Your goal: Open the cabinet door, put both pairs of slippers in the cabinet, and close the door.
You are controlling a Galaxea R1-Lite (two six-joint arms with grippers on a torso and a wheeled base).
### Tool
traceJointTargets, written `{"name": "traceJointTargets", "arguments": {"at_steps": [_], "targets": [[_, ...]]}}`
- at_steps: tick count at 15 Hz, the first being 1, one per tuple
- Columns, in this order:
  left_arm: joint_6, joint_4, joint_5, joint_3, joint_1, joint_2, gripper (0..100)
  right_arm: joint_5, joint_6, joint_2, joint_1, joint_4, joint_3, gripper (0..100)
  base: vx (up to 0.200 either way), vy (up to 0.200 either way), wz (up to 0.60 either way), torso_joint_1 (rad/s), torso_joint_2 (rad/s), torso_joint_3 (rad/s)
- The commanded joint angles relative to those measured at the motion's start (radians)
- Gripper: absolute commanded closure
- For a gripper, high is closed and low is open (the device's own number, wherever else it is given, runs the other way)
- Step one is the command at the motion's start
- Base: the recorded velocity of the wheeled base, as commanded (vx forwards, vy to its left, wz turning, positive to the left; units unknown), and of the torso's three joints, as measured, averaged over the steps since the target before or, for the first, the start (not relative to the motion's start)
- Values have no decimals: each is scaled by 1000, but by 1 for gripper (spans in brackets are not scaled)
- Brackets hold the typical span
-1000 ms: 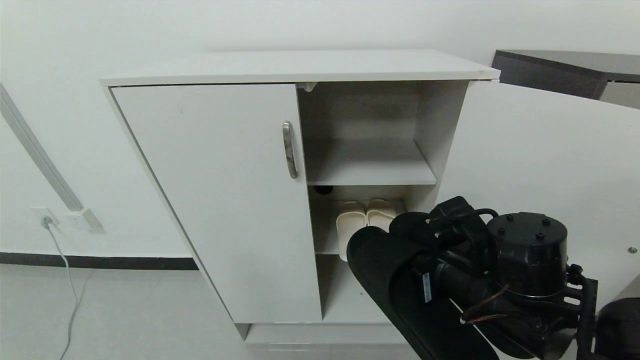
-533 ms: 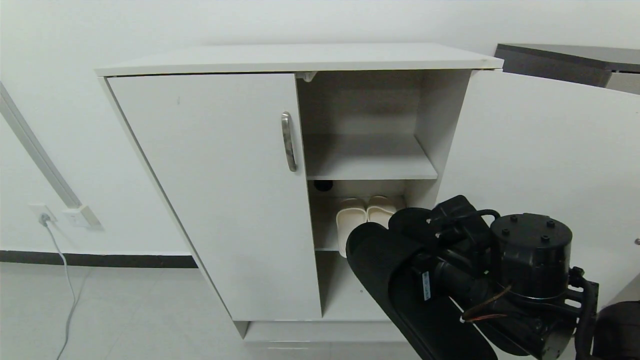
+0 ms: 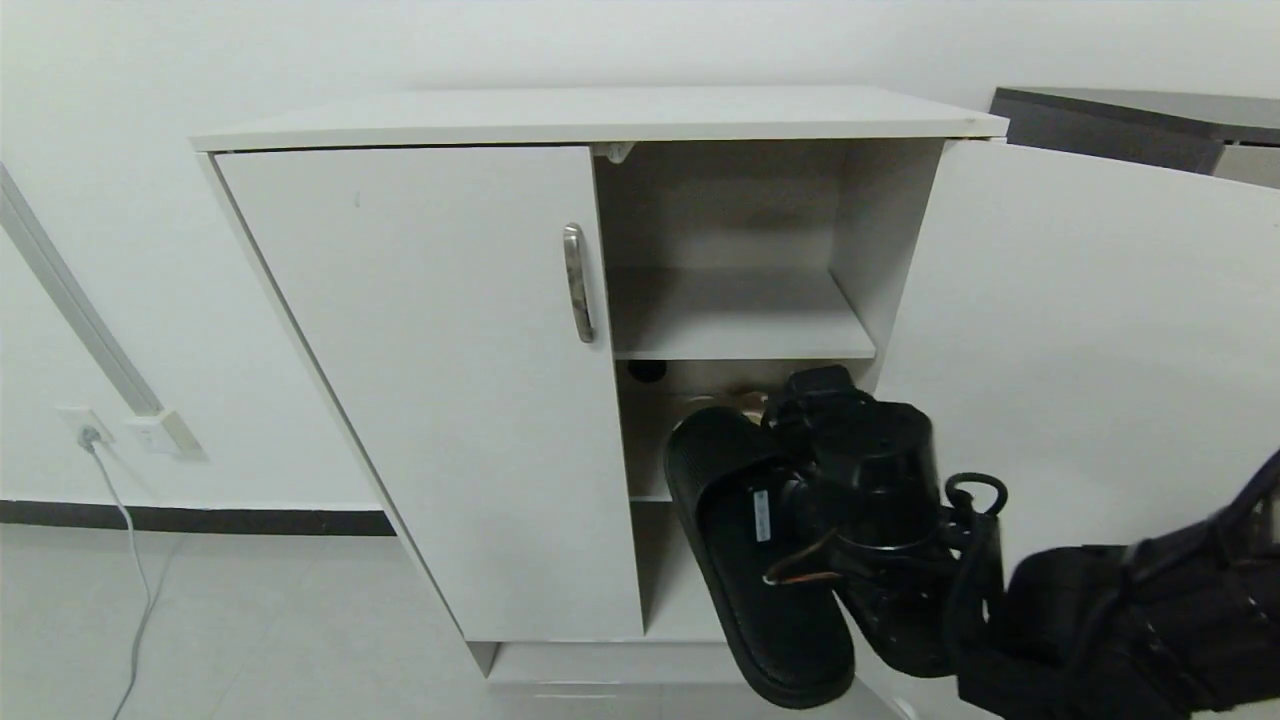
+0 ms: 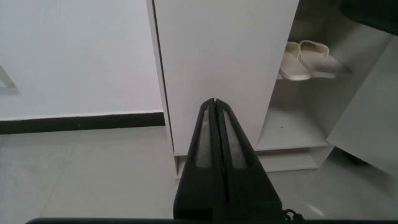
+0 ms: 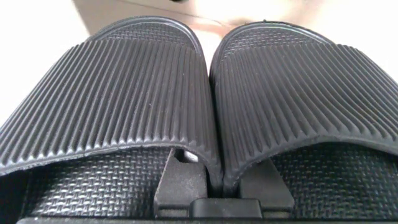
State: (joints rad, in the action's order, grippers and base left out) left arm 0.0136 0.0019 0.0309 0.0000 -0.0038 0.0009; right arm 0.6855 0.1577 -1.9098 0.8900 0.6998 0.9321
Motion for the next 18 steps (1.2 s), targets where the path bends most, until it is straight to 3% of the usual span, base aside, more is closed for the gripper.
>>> {"name": "traceJointTargets", "arguments": {"at_steps": [1, 7, 18], "targets": [[0, 0, 0, 0, -1, 1, 100, 144, 122, -83, 30, -230, 244, 100, 0, 0, 0, 0, 0, 0], [2, 0, 1, 0, 1, 1, 100, 186, 129, -46, 27, -540, 493, 100, 0, 0, 0, 0, 0, 0], [2, 1, 1, 0, 1, 1, 100, 178, 94, -78, 7, -560, 559, 100, 18, 0, 0, 1, 0, 0]]}}
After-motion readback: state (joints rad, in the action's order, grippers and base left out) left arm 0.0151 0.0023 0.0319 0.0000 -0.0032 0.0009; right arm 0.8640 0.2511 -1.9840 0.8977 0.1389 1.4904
